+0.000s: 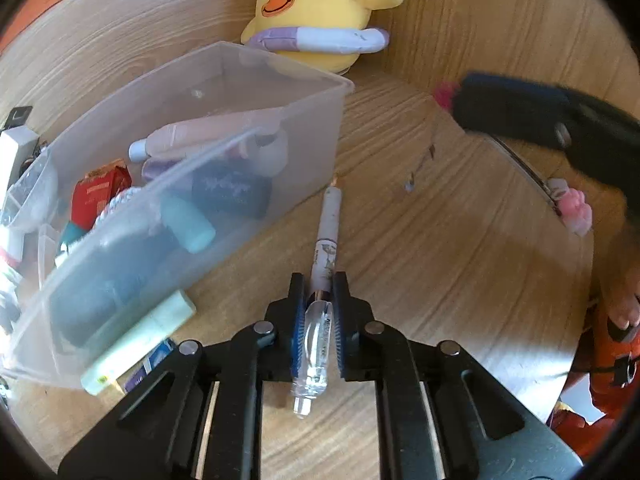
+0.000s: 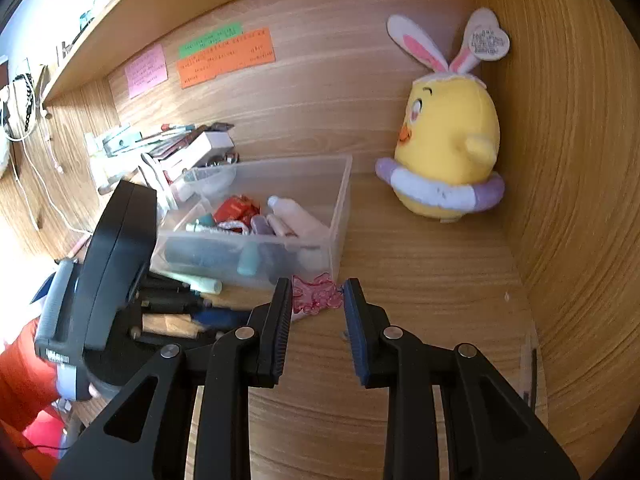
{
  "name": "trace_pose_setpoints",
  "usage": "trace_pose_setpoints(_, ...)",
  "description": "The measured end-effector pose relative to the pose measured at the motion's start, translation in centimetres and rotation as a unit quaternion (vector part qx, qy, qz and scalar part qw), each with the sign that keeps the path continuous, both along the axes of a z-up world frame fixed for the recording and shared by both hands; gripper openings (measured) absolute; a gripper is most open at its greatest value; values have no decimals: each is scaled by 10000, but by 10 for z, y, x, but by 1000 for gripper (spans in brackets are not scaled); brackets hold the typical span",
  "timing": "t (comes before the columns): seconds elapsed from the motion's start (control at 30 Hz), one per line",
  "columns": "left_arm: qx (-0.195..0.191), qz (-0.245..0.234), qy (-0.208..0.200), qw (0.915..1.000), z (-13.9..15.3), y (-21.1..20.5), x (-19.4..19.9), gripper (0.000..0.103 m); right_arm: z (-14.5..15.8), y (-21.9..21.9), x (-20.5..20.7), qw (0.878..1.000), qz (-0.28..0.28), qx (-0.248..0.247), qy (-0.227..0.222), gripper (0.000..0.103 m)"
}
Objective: Organize objects
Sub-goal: 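Carry the white pen into the clear box and release while the right gripper drops the hair tie in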
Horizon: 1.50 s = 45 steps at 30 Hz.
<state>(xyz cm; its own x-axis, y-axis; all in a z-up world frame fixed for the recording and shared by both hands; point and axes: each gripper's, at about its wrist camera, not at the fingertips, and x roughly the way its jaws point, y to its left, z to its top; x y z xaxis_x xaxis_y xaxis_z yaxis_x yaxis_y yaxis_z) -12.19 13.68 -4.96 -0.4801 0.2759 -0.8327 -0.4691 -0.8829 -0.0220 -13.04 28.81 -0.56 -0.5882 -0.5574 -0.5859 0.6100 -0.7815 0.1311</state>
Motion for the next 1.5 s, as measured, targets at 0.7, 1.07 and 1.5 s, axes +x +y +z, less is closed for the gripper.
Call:
trace_pose_setpoints(0.7, 950, 664, 923, 9890, 68, -65, 56, 11, 44, -48, 1, 9985, 238, -128, 481, 24)
trace_pose_setpoints(1.07, 1103, 1211, 1367, 9770, 106, -106, 29, 11, 86, -78, -10, 9940, 544, -370, 874, 24)
trace_pose_setpoints(1.5, 815, 1439, 775, 9832, 78, -124, -35, 11, 45, -118, -44, 9965, 730, 160, 367, 24)
